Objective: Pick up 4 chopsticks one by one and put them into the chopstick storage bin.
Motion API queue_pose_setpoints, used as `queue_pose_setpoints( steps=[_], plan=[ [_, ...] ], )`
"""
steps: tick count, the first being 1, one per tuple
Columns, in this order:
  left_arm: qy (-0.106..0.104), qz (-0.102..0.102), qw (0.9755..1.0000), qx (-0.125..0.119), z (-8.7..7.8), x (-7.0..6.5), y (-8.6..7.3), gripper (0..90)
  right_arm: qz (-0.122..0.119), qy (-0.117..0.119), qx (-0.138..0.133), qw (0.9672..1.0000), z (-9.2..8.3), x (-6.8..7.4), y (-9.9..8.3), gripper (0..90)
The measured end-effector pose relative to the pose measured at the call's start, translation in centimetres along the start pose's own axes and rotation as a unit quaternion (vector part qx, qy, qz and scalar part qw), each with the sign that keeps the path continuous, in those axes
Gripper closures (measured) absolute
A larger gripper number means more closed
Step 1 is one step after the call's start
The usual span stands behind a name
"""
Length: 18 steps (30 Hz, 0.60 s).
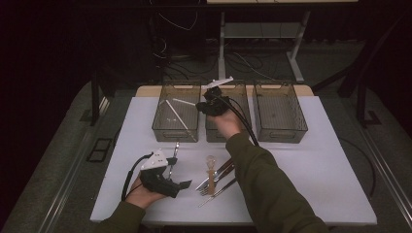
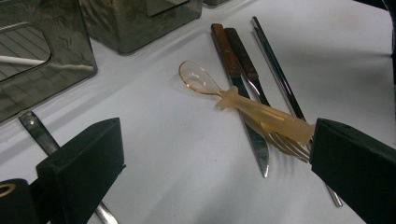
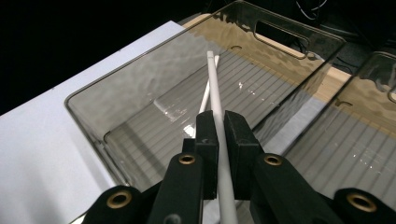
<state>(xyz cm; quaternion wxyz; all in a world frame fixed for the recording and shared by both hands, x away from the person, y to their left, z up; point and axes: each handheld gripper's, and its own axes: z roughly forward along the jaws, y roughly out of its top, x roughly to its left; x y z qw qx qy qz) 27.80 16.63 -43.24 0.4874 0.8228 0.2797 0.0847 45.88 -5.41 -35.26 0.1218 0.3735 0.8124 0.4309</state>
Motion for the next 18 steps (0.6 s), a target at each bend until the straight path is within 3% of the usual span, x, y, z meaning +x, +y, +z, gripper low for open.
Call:
queue_pose_setpoints(
  steps=[18],
  plan=[
    [-0.004, 0.000, 1.0000, -0.001, -0.1, 0.1, 0.1, 1.6, 0.004, -0.022, 0.046, 0.9987, 6.1, 0.7, 1.6, 85.0]
  ],
)
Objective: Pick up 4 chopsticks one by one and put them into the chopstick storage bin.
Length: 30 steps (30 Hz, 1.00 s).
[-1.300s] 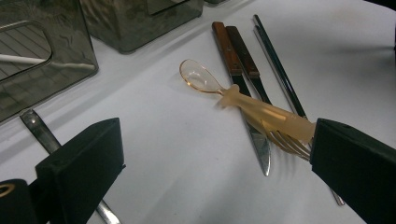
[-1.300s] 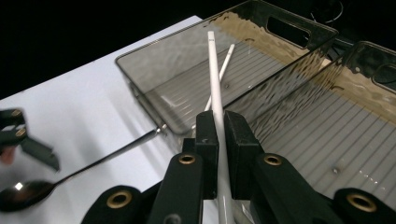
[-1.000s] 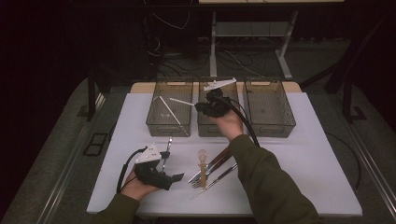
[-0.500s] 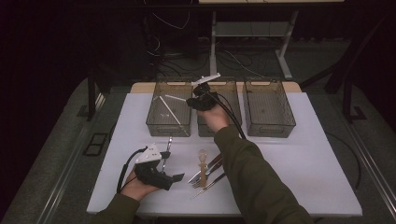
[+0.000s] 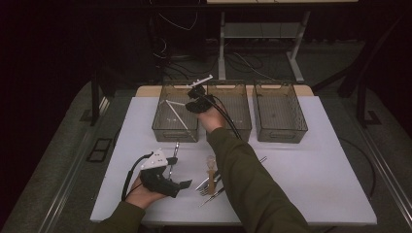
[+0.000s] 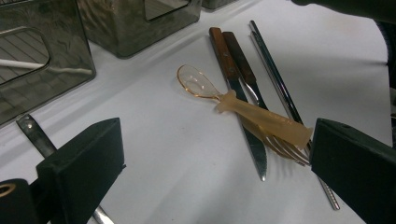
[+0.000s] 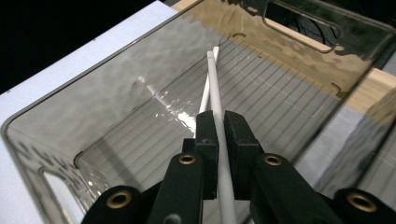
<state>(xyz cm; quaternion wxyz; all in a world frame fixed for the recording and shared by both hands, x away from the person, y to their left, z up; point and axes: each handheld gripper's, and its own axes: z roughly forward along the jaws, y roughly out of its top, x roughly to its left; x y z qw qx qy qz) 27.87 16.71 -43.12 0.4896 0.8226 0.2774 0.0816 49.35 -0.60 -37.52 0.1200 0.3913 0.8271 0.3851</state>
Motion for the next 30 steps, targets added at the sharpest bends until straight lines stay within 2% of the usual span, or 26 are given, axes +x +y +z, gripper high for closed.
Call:
queue_pose_setpoints(
  steps=[3, 7, 9, 13, 16, 20, 28, 30],
  plan=[
    [0.000, -0.001, 1.0000, 0.000, 0.0, 0.0, 0.0, 1.7, 0.000, -0.002, 0.009, 1.0000, 0.8, 0.5, 0.2, 85.0],
    [-0.001, 0.000, 1.0000, 0.001, 0.1, 0.0, 0.0, 1.7, -0.011, -0.009, 0.019, 0.9997, 1.4, 1.0, 0.1, 84.9],
    [-0.002, -0.001, 1.0000, -0.002, 0.1, -0.1, 0.0, 1.7, -0.006, -0.006, 0.024, 0.9997, 1.5, 1.1, 0.0, 83.9],
    [-0.003, 0.002, 1.0000, 0.002, 0.1, 0.1, 0.0, 1.7, -0.007, -0.007, 0.016, 0.9998, 1.2, 1.0, 0.0, 63.3],
    [-0.003, 0.002, 1.0000, 0.002, 0.1, 0.1, 0.0, 1.7, -0.008, -0.005, 0.010, 0.9999, 0.5, 0.9, 0.2, 56.7],
    [0.000, 0.005, 1.0000, 0.003, 0.1, 0.1, 0.0, 1.7, -0.004, 0.009, 0.000, 1.0000, -0.7, 0.8, 0.1, 52.6],
    [0.002, 0.003, 1.0000, 0.002, 0.2, 0.0, 0.0, 1.7, -0.019, 0.029, -0.010, 0.9993, -2.9, 0.8, -0.8, 49.3],
    [0.003, 0.005, 1.0000, 0.003, 0.2, 0.0, 0.0, 1.7, -0.024, 0.038, -0.011, 0.9989, -3.5, 0.8, -1.2, 59.3]
  ],
)
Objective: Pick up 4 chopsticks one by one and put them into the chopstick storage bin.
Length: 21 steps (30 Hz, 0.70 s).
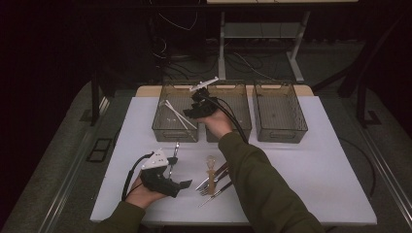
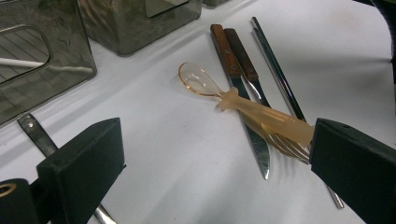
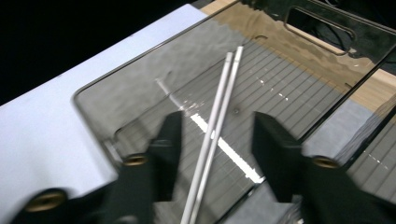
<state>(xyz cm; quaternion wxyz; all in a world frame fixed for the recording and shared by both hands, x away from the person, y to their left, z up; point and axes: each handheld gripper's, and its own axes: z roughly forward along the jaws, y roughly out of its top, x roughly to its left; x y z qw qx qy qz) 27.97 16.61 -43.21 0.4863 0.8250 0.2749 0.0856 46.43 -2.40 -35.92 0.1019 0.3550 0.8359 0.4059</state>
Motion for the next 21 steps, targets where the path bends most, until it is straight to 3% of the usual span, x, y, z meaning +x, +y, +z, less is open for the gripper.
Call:
queue_pose_setpoints(
  steps=[2, 5, 8, 13, 21],
  plan=[
    [0.001, 0.000, 1.0000, -0.001, 0.0, 0.0, 0.0, 1.7, -0.006, 0.006, 0.005, 1.0000, -0.6, 0.1, -0.4, 76.0],
    [0.001, 0.000, 1.0000, -0.001, 0.0, 0.0, 0.0, 1.7, -0.013, 0.031, 0.008, 0.9994, -1.6, 0.2, -1.1, 89.7],
    [0.002, 0.003, 1.0000, 0.003, 0.0, 0.0, 0.0, 1.7, -0.025, 0.046, 0.017, 0.9985, -2.4, 0.5, -2.0, 90.0],
    [0.003, 0.000, 1.0000, 0.004, 0.1, -0.1, 0.0, 1.7, -0.032, 0.051, 0.029, 0.9978, -3.0, 0.8, -3.1, 90.0],
    [0.003, -0.002, 1.0000, 0.002, 0.0, -0.1, 0.0, 1.7, -0.029, 0.048, 0.045, 0.9974, -2.0, 0.7, -3.6, 90.0]
  ],
)
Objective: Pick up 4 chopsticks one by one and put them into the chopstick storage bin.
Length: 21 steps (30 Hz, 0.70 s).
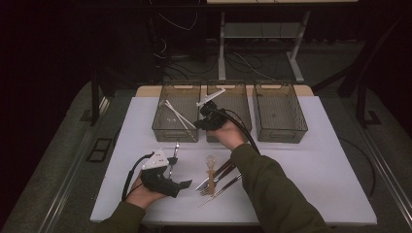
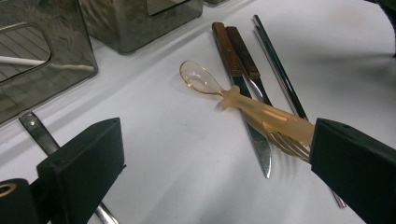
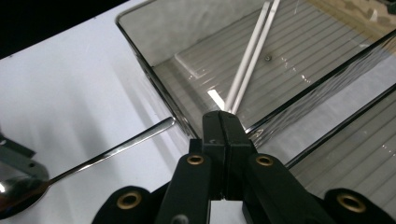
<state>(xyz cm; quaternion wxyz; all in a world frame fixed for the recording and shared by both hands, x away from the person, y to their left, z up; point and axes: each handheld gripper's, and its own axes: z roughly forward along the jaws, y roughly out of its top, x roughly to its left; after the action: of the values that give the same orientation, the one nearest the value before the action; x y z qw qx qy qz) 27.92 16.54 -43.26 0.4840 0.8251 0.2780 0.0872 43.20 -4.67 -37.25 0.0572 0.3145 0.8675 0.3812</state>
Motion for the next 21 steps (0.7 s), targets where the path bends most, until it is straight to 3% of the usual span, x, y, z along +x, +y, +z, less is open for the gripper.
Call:
queue_pose_setpoints(
  steps=[10, 21],
  plan=[
    [0.000, 0.005, 1.0000, 0.004, -0.1, 0.1, 0.0, 1.7, 0.003, 0.002, -0.015, 0.9999, -0.5, -0.1, -0.1, 89.8],
    [0.001, 0.000, 1.0000, 0.003, -0.1, 0.1, 0.0, 1.7, -0.008, 0.022, -0.043, 0.9988, -3.7, 0.4, -2.4, 63.6]
  ],
)
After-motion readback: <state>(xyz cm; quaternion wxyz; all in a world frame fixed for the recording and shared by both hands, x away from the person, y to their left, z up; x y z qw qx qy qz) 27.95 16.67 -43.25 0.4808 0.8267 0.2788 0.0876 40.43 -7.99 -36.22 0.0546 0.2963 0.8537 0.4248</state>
